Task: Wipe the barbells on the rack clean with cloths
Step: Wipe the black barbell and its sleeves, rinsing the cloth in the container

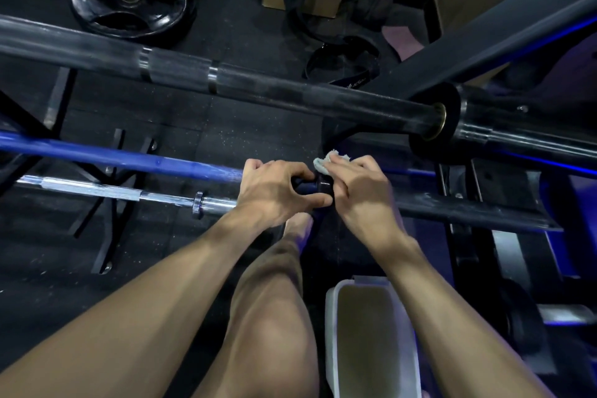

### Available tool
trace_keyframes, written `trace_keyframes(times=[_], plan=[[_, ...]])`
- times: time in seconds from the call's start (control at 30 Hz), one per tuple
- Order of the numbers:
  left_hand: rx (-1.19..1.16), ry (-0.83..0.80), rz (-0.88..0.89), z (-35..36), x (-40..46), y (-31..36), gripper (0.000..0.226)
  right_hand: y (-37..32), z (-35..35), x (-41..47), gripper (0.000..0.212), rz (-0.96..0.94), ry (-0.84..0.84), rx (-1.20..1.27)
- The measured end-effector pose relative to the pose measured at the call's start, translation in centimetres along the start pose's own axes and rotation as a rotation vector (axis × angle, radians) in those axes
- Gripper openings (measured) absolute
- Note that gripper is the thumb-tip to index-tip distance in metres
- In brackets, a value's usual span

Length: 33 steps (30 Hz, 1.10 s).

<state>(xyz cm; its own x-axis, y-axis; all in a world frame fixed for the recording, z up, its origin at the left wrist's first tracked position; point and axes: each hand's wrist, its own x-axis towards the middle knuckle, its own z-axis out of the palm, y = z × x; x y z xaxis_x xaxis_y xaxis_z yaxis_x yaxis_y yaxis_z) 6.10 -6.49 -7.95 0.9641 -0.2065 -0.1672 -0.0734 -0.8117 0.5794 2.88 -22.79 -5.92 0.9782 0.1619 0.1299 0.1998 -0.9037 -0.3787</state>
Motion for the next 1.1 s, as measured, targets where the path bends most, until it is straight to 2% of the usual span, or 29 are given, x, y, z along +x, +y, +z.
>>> trace_keyframes(times=[0.07,0.23,0.27,0.37,0.4,0.53,0.6,0.8,0.83,0.9,0.97,1.03,1.1], plan=[[-0.023,-0.018,-0.012,-0.2,0.0,0.0,0.041,-0.5,0.1,-0.4,0.044,0.032,-0.019,0.039],[0.015,-0.031,-0.006,-0.1,-0.1,0.2,0.04,-0.2,-0.1,-2.4,0.051,-0.086,0.021,-0.02],[0.015,-0.031,-0.007,0.0,-0.1,0.2,0.042,0.1,0.2,-1.6,0.047,-0.052,-0.018,-0.034],[-0.013,-0.017,-0.014,-0.2,-0.2,0.2,0.051,0.8,0.9,1.5,0.036,0.224,-0.095,0.055],[-0.02,-0.019,-0.017,-0.3,-0.2,0.2,0.052,0.6,0.8,1.9,0.035,0.241,-0.106,0.05],[-0.03,-0.04,-0.035,-0.3,-0.1,0.2,0.043,-0.7,-1.2,-1.5,0.045,-0.087,-0.068,-0.015],[-0.016,-0.034,-0.029,-0.3,-0.1,0.3,0.04,-0.8,-1.3,-2.9,0.05,-0.115,-0.056,-0.027],[-0.052,-0.042,-0.057,-0.6,-0.3,0.5,0.051,0.0,0.0,2.4,0.035,0.272,-0.218,0.037],[-0.068,-0.052,-0.072,-0.6,-0.3,0.4,0.052,-0.1,-0.2,2.4,0.034,0.251,-0.24,0.005],[-0.087,-0.059,-0.091,-0.6,-0.3,0.4,0.049,-0.4,-0.9,0.8,0.04,0.092,-0.226,-0.079],[-0.076,-0.051,-0.085,-0.5,-0.3,0.3,0.043,-0.9,-1.5,-1.0,0.047,0.05,-0.214,-0.094],[-0.063,-0.046,-0.08,-0.4,-0.3,0.4,0.044,-1.1,-1.2,-0.9,0.043,0.112,-0.197,-0.036],[-0.074,-0.043,-0.085,-0.4,-0.4,0.5,0.049,-0.6,-0.6,1.2,0.036,0.26,-0.191,0.075]])
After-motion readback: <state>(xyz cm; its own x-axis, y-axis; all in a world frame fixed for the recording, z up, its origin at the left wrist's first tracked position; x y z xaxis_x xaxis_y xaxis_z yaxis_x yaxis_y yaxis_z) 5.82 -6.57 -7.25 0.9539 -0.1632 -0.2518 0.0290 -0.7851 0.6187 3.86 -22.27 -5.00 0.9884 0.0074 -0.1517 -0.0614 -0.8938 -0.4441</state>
